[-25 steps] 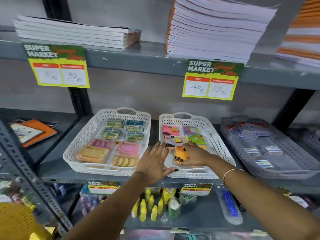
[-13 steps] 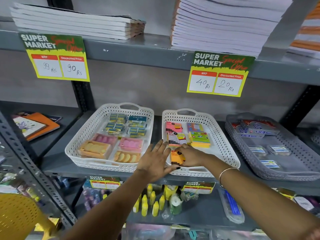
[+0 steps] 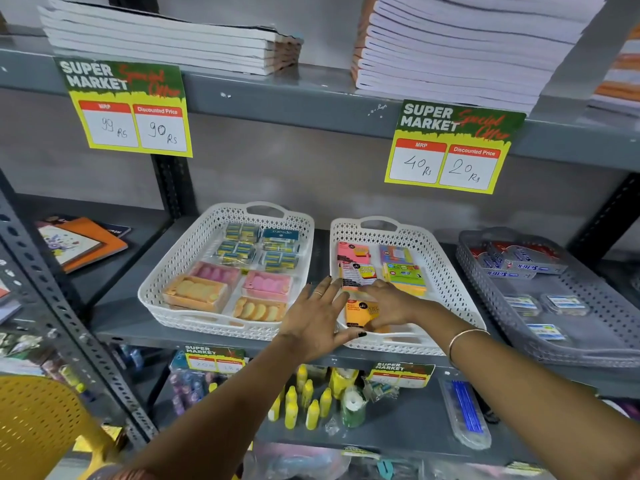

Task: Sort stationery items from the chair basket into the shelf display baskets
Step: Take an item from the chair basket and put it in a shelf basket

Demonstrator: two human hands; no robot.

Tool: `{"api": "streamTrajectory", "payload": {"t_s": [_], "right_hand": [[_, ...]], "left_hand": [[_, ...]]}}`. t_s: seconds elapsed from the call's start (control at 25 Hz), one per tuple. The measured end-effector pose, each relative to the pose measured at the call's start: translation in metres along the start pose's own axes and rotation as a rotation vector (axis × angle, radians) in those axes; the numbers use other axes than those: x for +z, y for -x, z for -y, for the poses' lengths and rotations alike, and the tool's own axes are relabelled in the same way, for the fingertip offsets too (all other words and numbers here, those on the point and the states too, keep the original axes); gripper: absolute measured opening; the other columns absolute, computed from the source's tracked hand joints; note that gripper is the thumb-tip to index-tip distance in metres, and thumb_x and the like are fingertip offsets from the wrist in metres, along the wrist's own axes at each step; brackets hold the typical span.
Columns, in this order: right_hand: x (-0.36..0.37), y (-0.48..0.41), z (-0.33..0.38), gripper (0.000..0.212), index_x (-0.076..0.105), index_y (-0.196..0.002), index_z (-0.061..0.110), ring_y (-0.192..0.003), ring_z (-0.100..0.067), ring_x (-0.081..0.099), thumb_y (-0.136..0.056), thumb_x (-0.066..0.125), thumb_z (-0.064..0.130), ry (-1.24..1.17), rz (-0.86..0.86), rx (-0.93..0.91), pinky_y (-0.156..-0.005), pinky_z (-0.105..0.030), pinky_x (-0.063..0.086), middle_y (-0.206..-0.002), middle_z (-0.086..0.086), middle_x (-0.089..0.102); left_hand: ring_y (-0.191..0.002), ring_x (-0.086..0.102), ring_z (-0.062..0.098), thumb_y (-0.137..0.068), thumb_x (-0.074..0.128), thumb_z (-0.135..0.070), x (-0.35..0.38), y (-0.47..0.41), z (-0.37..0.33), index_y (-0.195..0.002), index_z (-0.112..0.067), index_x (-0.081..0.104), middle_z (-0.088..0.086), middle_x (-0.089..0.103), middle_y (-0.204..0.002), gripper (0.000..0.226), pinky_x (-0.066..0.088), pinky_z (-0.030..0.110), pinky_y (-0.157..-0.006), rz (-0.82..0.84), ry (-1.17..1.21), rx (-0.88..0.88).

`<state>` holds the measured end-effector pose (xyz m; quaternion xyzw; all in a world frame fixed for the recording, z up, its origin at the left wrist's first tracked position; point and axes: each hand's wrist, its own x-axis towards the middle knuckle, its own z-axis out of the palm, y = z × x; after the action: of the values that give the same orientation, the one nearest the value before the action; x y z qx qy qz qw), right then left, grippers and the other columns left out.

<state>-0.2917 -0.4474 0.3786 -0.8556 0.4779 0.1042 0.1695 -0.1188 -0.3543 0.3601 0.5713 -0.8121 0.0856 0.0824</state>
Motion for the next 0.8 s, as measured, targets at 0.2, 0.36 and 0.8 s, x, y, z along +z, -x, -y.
{"api": "streamTrajectory", "payload": {"t_s": [0.2, 0.36, 0.8], "right_hand": [[-0.035, -0.009, 0.018, 0.049, 0.053, -0.120, 0.013, -0.108, -0.026, 0.057, -0.077, 0.070, 0.030, -0.109, -0.218, -0.063, -0.087, -0.036, 0.047, -0.120, -0.011, 0.059], [-0.060, -0.031, 0.075, 0.021, 0.063, -0.102, 0.016, -0.079, -0.023, 0.061, -0.082, 0.059, 0.015, -0.242, -0.455, -0.154, -0.076, -0.034, 0.049, -0.084, -0.002, 0.064], [0.031, -0.051, 0.338, 0.030, 0.055, -0.112, 0.015, -0.088, -0.028, 0.061, -0.082, 0.056, 0.012, -0.261, -0.435, -0.829, -0.073, -0.039, 0.050, -0.105, -0.009, 0.060]], "left_hand": [[-0.140, 0.005, 0.025, -0.075, 0.000, -0.076, -0.022, 0.007, 0.017, -0.146, -0.018, 0.021, 0.007, 0.011, -0.155, 0.094, 0.008, 0.046, -0.111, -0.090, 0.012, -0.129], [-0.135, 0.026, 0.033, -0.083, 0.014, -0.072, -0.033, 0.044, 0.063, -0.137, -0.008, 0.042, 0.016, 0.029, -0.148, 0.089, 0.025, 0.054, -0.106, -0.175, -0.012, -0.258], [-0.134, 0.028, 0.034, -0.090, 0.017, -0.068, 0.039, 0.320, 0.122, -0.131, 0.000, 0.047, 0.019, 0.033, -0.146, 0.085, 0.025, 0.050, -0.104, -0.094, 0.019, -0.941]]}}
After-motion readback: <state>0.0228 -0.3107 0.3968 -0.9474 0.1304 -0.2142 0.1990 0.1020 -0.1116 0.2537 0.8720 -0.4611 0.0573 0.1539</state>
